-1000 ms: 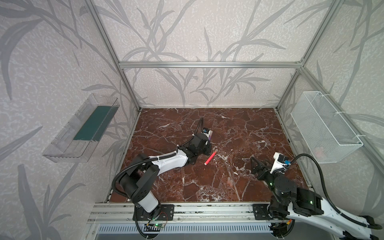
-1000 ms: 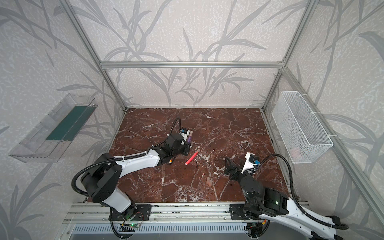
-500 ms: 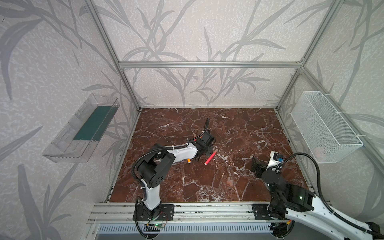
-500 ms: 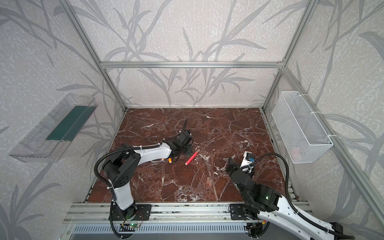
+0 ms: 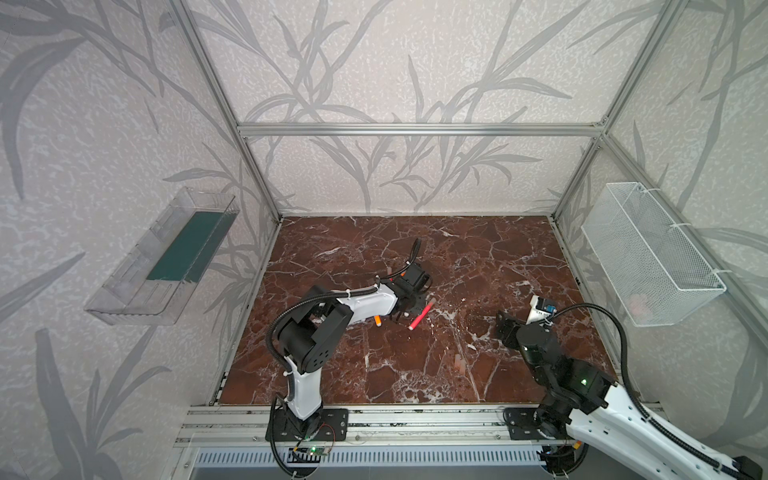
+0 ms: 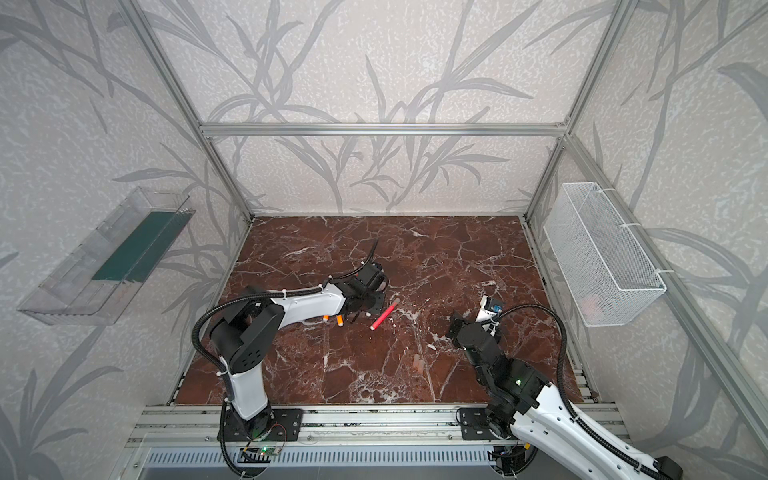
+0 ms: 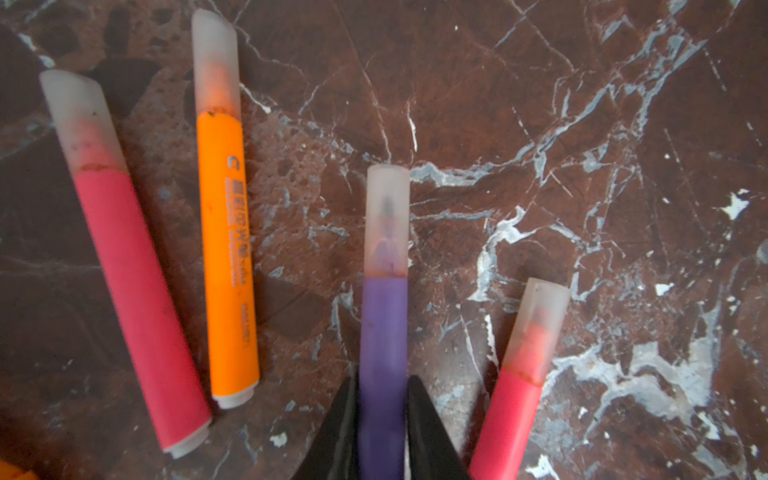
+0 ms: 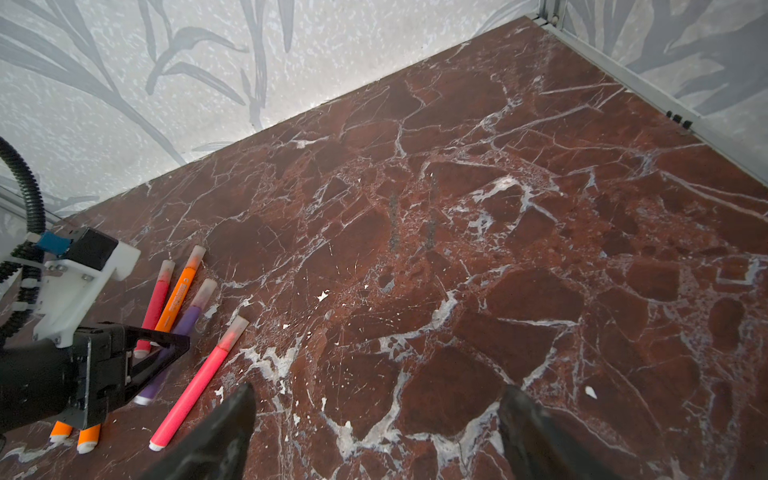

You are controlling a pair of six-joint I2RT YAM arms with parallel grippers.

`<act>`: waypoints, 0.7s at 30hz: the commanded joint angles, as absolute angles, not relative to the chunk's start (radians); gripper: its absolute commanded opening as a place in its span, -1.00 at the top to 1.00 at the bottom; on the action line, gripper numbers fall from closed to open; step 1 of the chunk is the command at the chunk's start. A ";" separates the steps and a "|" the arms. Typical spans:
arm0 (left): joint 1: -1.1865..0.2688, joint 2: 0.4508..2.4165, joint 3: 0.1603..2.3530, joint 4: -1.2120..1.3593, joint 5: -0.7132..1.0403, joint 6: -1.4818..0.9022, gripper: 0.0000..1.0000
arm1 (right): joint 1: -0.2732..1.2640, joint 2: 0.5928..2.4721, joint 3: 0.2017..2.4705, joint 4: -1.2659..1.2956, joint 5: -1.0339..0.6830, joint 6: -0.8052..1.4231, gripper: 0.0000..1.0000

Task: Insert the pens into the pen caps
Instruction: 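Lower the capped purple marker onto the table with the left gripper and release, then raise the open left gripper above the markers while the right hovers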

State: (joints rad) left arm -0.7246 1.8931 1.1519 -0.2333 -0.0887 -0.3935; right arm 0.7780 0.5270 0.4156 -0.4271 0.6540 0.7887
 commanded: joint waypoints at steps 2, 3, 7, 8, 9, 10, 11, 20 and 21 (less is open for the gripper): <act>-0.725 1.922 1.211 -0.299 -0.114 -0.385 0.41 | 0.759 0.554 0.419 -0.379 0.607 0.769 -0.79; -0.724 1.913 1.213 -0.306 -0.127 -0.382 0.39 | 0.757 0.555 0.422 -0.376 0.598 0.768 -0.79; -0.725 1.797 1.173 -0.321 -0.168 -0.379 0.27 | 0.755 0.554 0.438 -0.392 0.588 0.764 -0.79; -0.724 1.746 1.148 -0.318 -0.195 -0.383 0.25 | 0.755 0.550 0.436 -0.396 0.588 0.766 -0.79; -0.726 1.688 1.120 -0.317 -0.219 -0.393 0.23 | 0.755 0.546 0.432 -0.394 0.585 0.770 -0.79; -0.726 1.637 1.091 -0.313 -0.243 -0.403 0.21 | 0.755 0.542 0.425 -0.390 0.582 0.773 -0.79; -0.726 1.580 1.052 -0.308 -0.272 -0.417 0.19 | 0.754 0.537 0.417 -0.385 0.576 0.780 -0.80; -0.723 1.326 0.785 -0.256 -0.468 -0.578 0.14 | 0.753 0.563 0.417 -0.365 0.537 0.788 -0.78; -0.723 1.326 0.773 -0.264 -0.483 -0.603 0.17 | 0.753 0.572 0.419 -0.360 0.532 0.788 -0.78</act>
State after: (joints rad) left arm -0.7242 1.3209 0.8116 -0.2306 -0.3779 -0.5045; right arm 0.7586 0.5564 0.4156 -0.3882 0.5453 0.7815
